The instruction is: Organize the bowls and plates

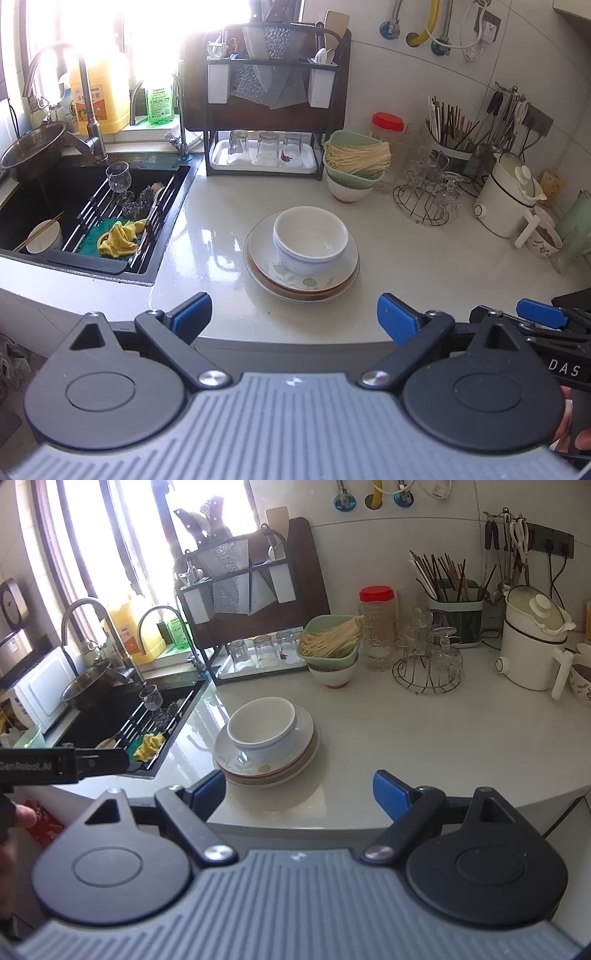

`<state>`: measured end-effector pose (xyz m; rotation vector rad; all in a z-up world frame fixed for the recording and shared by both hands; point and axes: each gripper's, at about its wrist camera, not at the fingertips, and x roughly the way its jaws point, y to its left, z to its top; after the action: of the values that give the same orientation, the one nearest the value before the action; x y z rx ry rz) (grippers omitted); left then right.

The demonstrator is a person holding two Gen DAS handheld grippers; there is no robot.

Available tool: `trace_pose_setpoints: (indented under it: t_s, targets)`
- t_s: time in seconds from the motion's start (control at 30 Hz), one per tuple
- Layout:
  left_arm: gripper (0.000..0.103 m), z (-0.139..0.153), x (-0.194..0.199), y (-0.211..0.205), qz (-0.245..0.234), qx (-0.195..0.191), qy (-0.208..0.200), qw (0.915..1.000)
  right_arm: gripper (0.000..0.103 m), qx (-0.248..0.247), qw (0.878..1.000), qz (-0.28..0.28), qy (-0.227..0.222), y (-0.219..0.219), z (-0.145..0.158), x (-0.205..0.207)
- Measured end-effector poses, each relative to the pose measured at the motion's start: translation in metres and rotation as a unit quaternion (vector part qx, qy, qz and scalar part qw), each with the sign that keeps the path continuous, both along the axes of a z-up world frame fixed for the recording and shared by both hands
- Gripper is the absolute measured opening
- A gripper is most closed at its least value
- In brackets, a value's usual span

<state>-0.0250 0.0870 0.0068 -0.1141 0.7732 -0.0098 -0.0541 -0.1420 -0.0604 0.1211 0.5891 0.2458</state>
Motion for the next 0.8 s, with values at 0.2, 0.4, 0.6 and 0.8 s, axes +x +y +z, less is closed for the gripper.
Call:
trace_pose_setpoints:
  t_s: [0.2, 0.4, 0.6, 0.8]
  targets:
    - [0.098, -0.0004, -0.0015, 0.0016, 0.002, -0.001, 0.003, 1.0, 0.088, -0.001, 1.0, 0.0, 0.0, 0.0002, 0.0005, -0.0002]
    - [0.098, -0.0004, -0.0008, 0.002, 0.004, 0.002, 0.003, 1.0, 0.088, 0.0, 1.0, -0.006, 0.003, -0.0022, 0.0008, 0.0019]
    - [0.098, 0.001, 0.0006, 0.0028, 0.002, -0.002, 0.002, 1.0, 0.088, -0.003, 1.0, -0.006, 0.002, -0.0017, 0.0008, 0.001]
    - [0.098, 0.0012, 0.0004, 0.0014, -0.002, 0.003, 0.001, 1.0, 0.088, -0.003, 1.0, -0.013, 0.002, -0.0031, 0.0002, 0.0008]
